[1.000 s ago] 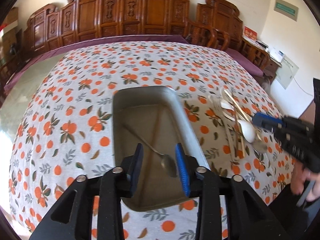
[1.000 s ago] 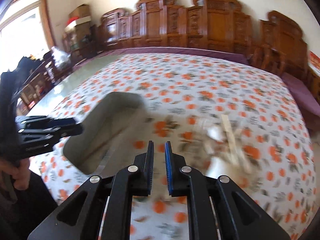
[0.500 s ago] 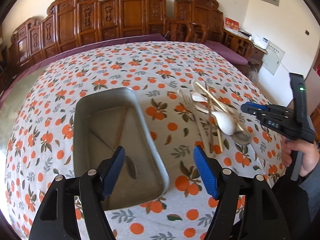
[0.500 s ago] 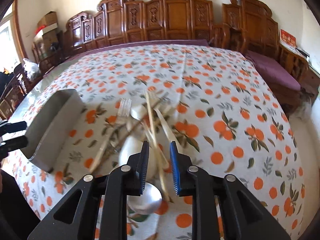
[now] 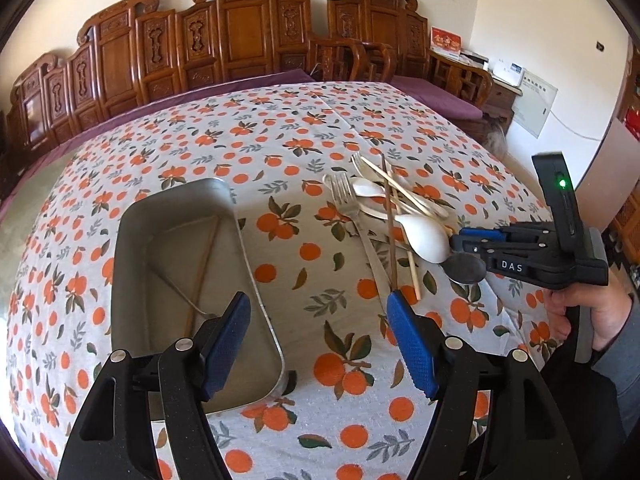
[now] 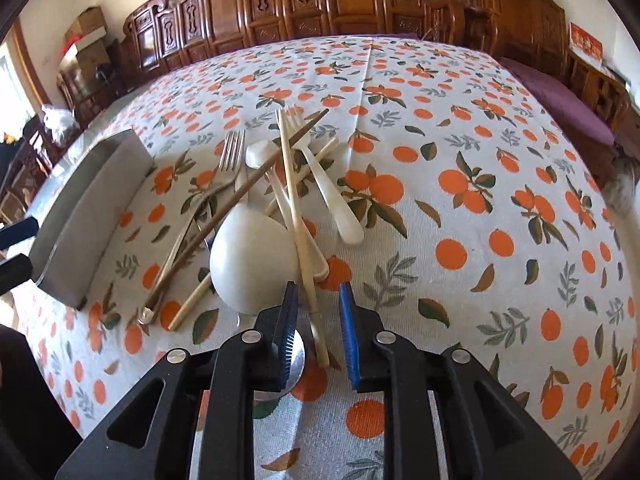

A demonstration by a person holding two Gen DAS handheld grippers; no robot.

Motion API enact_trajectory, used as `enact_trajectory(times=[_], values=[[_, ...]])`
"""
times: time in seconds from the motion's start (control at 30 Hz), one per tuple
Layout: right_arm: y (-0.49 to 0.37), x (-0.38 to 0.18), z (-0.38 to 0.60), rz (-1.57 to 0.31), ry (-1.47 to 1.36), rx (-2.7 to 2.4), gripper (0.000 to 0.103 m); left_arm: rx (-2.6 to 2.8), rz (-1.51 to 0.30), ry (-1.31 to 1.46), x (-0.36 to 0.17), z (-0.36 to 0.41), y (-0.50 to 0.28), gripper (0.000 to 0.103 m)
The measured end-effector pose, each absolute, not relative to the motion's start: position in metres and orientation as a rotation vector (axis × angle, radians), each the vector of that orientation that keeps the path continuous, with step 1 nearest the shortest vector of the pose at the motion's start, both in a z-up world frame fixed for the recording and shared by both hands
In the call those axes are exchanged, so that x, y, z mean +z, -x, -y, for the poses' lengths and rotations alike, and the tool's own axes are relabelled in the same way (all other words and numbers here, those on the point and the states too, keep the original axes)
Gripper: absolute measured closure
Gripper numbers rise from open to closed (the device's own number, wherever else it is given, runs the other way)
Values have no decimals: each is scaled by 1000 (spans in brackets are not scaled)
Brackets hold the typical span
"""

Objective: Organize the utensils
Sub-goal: 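Return to the pile and grasp a wooden chopstick with the right tool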

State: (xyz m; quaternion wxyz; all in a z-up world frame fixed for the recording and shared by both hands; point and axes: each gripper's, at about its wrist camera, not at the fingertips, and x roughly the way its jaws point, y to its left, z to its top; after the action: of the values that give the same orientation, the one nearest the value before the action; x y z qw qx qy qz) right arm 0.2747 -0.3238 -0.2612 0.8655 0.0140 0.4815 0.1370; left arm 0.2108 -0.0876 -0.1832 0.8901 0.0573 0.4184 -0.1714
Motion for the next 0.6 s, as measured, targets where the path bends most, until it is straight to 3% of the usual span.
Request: enact_trajectory(times=[0.17, 0.43, 0.6], values=[[-275, -262, 321, -1007, 3, 288, 97, -354, -879, -130, -187, 96, -209, 36], [-269, -243, 332, -946, -50, 324, 97, -361, -902, -147, -194, 117, -211, 37], [-270, -235, 342, -910, -75, 309, 97, -383, -914, -178, -198, 138, -219, 46]])
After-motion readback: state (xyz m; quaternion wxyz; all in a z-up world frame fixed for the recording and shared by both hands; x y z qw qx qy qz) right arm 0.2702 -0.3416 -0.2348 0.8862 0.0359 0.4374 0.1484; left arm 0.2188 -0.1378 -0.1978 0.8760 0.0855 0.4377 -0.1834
